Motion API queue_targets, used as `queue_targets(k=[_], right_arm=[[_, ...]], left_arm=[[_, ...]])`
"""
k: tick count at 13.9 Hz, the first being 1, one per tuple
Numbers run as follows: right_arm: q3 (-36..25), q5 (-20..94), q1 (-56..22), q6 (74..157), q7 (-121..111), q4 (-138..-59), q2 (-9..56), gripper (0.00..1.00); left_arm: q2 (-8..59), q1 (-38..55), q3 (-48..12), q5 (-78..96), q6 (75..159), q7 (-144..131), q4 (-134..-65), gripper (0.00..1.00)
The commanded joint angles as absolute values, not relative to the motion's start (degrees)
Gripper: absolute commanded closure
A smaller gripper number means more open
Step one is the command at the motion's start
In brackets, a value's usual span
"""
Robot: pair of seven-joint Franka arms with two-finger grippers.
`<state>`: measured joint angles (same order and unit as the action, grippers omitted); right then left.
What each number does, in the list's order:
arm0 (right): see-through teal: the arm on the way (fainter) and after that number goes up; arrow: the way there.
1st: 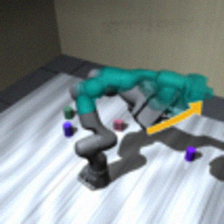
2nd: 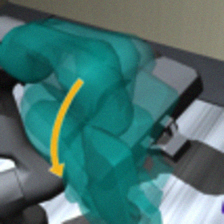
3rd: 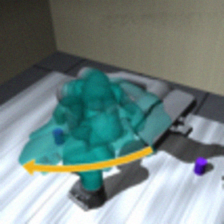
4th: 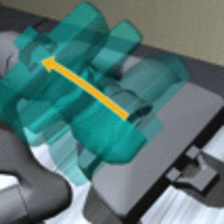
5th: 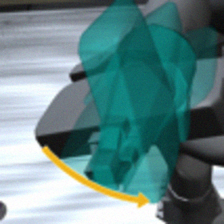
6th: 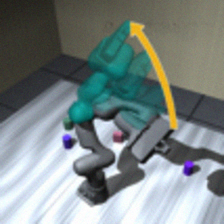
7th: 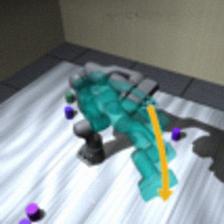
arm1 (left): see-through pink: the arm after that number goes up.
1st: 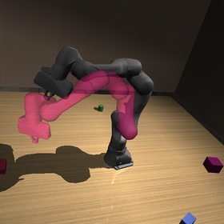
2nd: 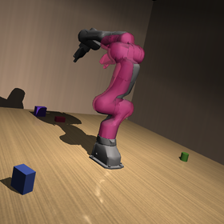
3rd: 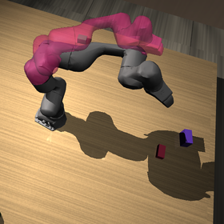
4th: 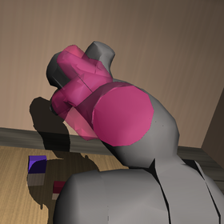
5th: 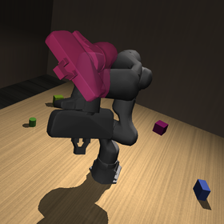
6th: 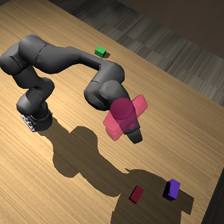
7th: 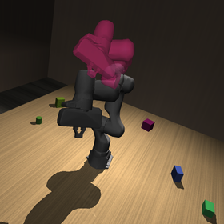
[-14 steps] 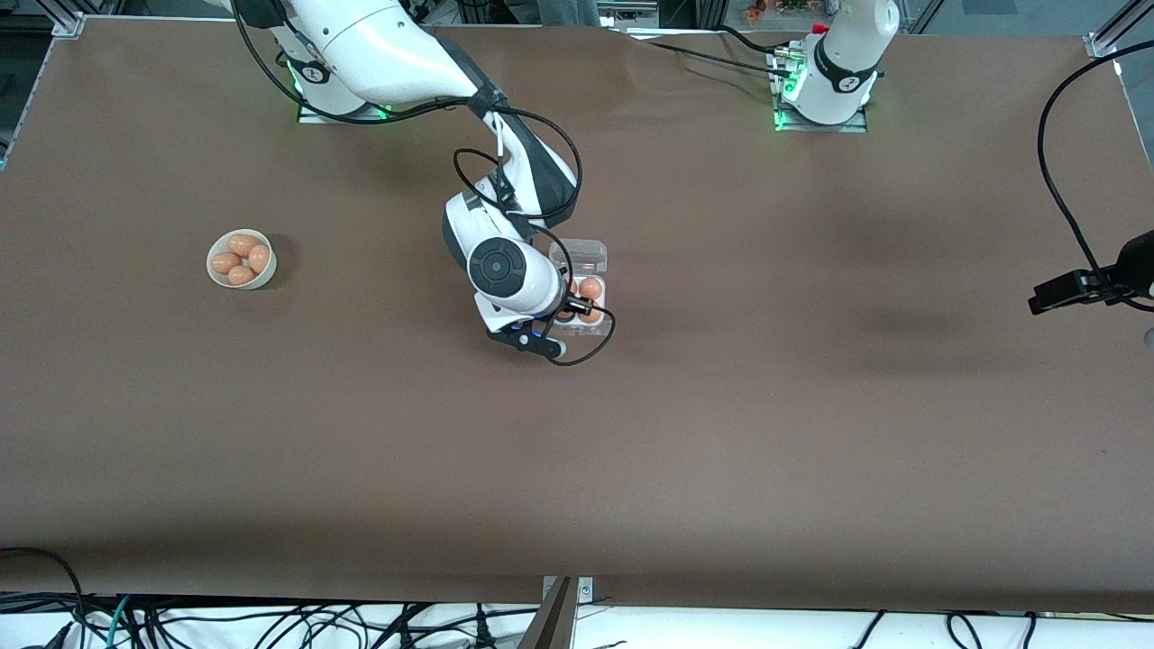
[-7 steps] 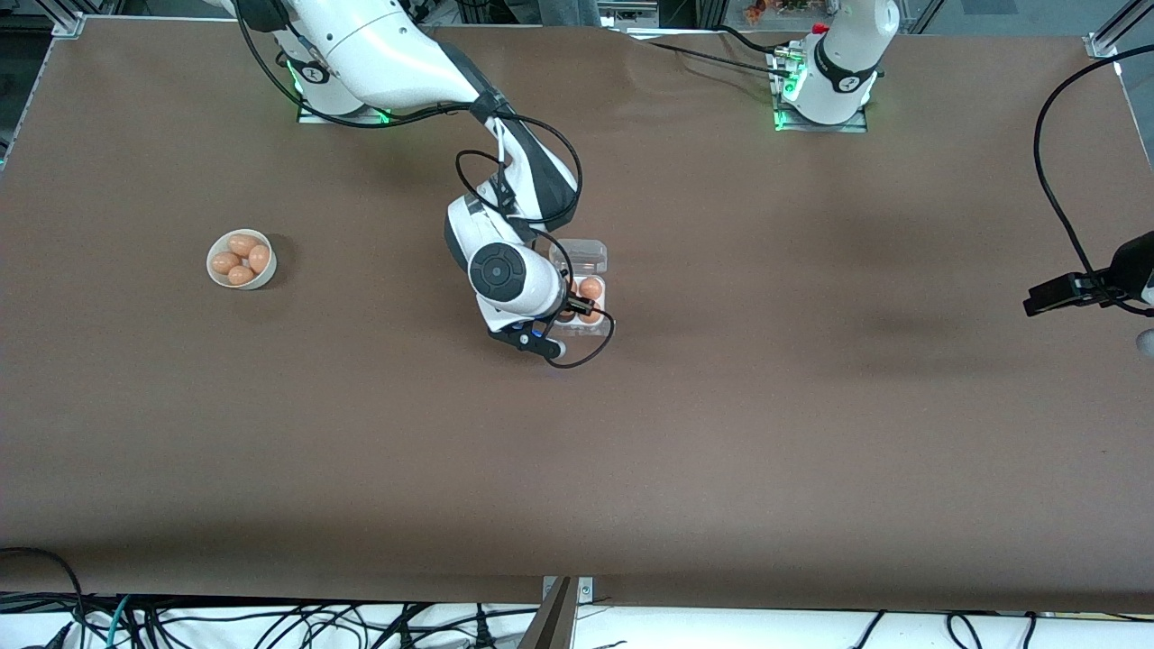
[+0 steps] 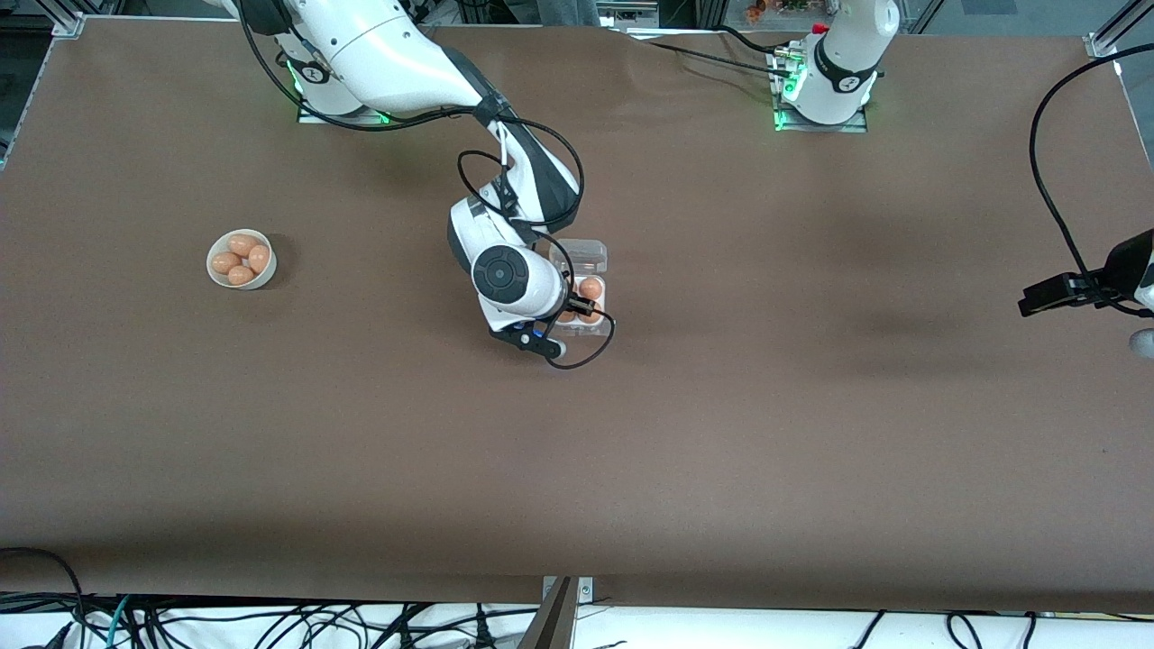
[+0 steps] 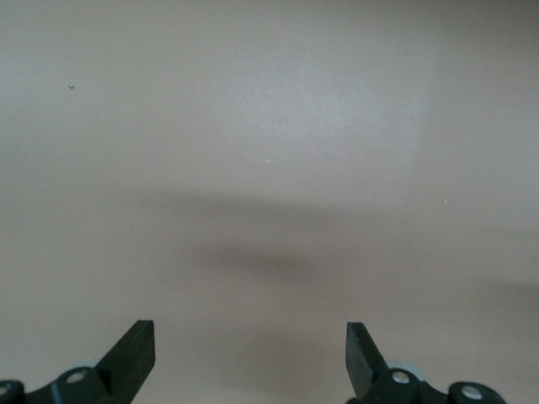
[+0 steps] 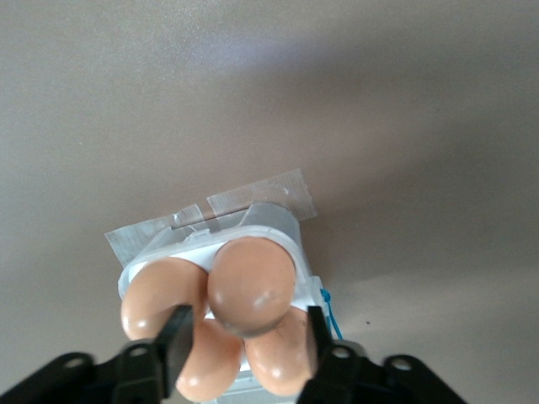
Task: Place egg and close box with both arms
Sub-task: 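Open the right gripper to release the egg and raise it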
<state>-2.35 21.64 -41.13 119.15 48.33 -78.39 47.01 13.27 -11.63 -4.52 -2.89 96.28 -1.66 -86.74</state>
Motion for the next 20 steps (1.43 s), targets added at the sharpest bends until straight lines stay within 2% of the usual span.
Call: queue_targets(k=[1, 4, 9, 14, 17, 19, 20], right_arm=[[-2.46, 21.62, -41.31, 118.48, 49.04, -76.38, 47.11, 0.0], [-3.25, 21.53, -40.61, 118.56, 48.43, -76.2, 46.41, 0.0], [-10.36, 21.27, -40.52, 117.95, 46.07, -75.41, 43.25, 0.0], [-18.88, 21.27, -40.52, 107.68, 38.42, -75.59, 39.3, 0.0], [-19.17, 17.26, -37.2, 105.04, 34.47, -76.72, 35.88, 0.0], [-14.53, 7.18, -32.81, 105.2, 32.18, -81.89, 30.09, 0.0], [-9.8, 2.6, -28.17, 105.21, 30.6, -83.92, 26.93, 0.0]], left_arm=[[13.89, -11.51, -4.48, -1.93, 95.27, -1.93, -85.17, 0.0], [13.89, -10.55, -4.66, -1.76, 95.01, -2.63, -85.25, 0.0], [13.89, -6.43, -4.66, -1.67, 92.47, -5.8, -85.25, 0.0], [13.71, 4.02, -4.75, -1.67, 85.27, -6.5, -85.17, 0.0], [13.88, 10.97, -4.66, 2.52, 82.45, -6.59, -85.25, 0.15], [13.89, 13.26, -4.66, 8.15, 81.57, -9.74, -85.6, 0.42], [14.23, 15.01, -4.75, 10.96, 80.61, -12.37, -85.61, 0.55]])
